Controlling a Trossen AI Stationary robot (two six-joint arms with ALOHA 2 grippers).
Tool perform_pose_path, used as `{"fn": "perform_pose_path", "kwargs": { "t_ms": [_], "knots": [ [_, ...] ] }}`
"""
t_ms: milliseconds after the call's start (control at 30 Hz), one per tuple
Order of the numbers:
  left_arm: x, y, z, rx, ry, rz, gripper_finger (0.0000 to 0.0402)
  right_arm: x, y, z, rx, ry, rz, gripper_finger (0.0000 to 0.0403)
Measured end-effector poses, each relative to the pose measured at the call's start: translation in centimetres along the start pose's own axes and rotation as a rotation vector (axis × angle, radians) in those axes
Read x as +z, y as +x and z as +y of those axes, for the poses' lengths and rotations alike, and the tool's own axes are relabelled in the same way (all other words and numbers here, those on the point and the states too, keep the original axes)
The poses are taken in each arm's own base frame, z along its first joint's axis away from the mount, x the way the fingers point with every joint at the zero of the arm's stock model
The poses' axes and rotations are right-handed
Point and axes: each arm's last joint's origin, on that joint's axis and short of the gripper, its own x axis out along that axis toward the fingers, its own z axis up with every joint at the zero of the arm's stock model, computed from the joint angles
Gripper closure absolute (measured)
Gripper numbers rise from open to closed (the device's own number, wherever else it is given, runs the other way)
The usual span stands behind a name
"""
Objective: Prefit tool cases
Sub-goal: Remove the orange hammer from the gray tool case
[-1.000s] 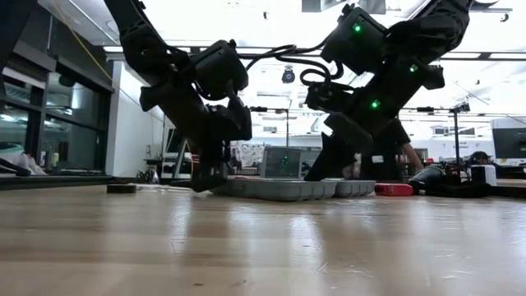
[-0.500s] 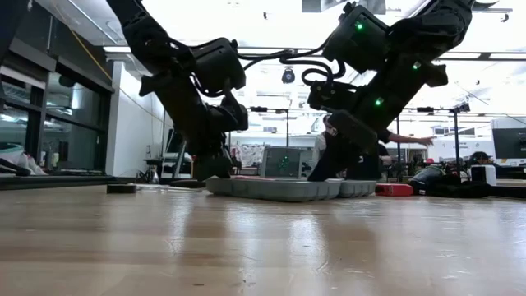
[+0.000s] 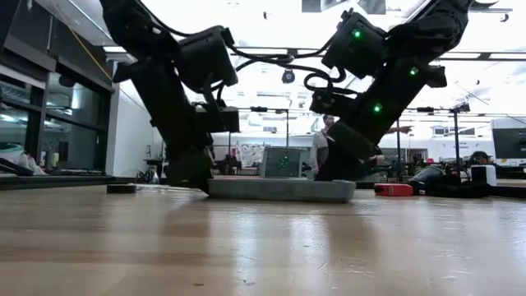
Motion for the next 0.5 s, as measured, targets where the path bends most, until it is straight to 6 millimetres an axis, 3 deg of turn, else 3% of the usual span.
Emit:
{"fn": "perform_pose_path", "kwargs": {
  "t_ms": [267, 500],
  "knots": [
    [0.5, -3.0, -0.3, -0.117, 0.028, -0.064, 0.0402, 0.1, 0.1, -0.4, -0.004, 0.012, 0.003, 0.0403],
    [2.4, -5.4, 1.4, -0.095, 0.028, -0.236, 0.0401, 0.3, 0.1, -0.5, -0.017, 0.019, -0.012, 0.0403]
  ]
}}
